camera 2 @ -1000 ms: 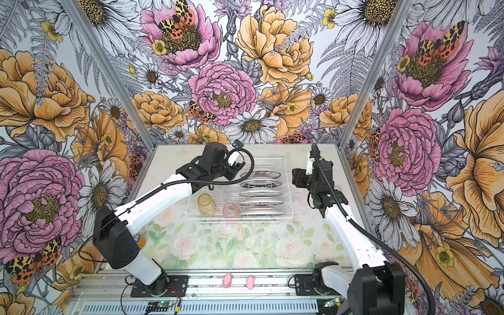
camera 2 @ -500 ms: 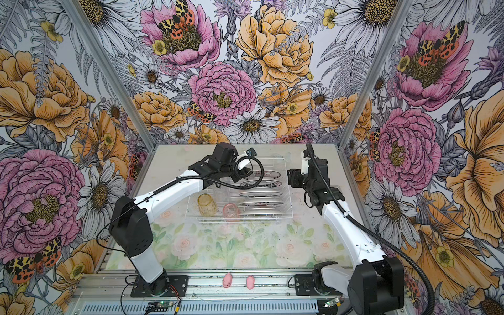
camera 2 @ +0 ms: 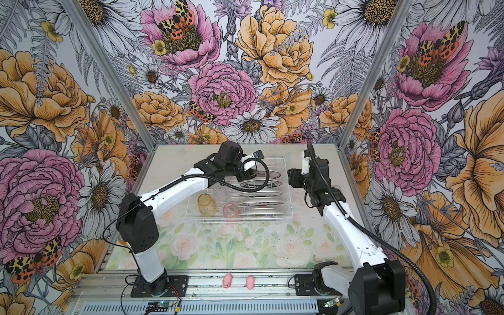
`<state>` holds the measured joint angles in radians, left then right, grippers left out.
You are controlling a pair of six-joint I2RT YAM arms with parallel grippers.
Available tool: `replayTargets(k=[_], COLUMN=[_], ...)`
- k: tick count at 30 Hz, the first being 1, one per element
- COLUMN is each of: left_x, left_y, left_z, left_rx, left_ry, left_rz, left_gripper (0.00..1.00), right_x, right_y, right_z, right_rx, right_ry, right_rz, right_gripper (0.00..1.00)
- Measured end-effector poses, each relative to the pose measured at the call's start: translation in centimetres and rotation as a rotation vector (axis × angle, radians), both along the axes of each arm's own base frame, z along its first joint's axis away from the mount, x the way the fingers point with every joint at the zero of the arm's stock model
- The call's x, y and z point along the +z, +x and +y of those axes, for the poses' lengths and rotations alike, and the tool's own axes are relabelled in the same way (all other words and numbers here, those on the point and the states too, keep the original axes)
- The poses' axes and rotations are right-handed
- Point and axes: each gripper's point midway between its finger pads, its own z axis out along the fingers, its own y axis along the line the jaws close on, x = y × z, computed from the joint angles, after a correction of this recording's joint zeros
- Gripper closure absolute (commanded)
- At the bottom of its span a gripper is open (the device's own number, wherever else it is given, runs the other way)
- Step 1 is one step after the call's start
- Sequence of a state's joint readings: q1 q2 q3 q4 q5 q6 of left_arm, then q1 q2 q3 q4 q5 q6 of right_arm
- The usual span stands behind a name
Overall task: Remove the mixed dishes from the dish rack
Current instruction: 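Grasp the red-printed white plate at the rack's far end with left gripper, lift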
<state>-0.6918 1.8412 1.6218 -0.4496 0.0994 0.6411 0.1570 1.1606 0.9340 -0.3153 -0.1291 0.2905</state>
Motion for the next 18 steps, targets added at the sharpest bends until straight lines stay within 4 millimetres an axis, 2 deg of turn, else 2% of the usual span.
replayTargets(k=[9,18], left_x=[-3.4,-2.9], left_y=[0.6,1.5], left_z=[-0.6,-1.2], left_rx=[-0.029,-0.048], left_ry=[0.081,0.098], left_rz=[0.049,0.021], left_gripper=[0.55,0.61], right_x=[0.1,0.1], right_y=[0.0,0.0], right_z=[0.0,0.0], right_rx=[0.001,0.007], right_ry=[-0.002,-0.012], right_rz=[-0.003,-0.007], right_gripper=[0.36,0.36])
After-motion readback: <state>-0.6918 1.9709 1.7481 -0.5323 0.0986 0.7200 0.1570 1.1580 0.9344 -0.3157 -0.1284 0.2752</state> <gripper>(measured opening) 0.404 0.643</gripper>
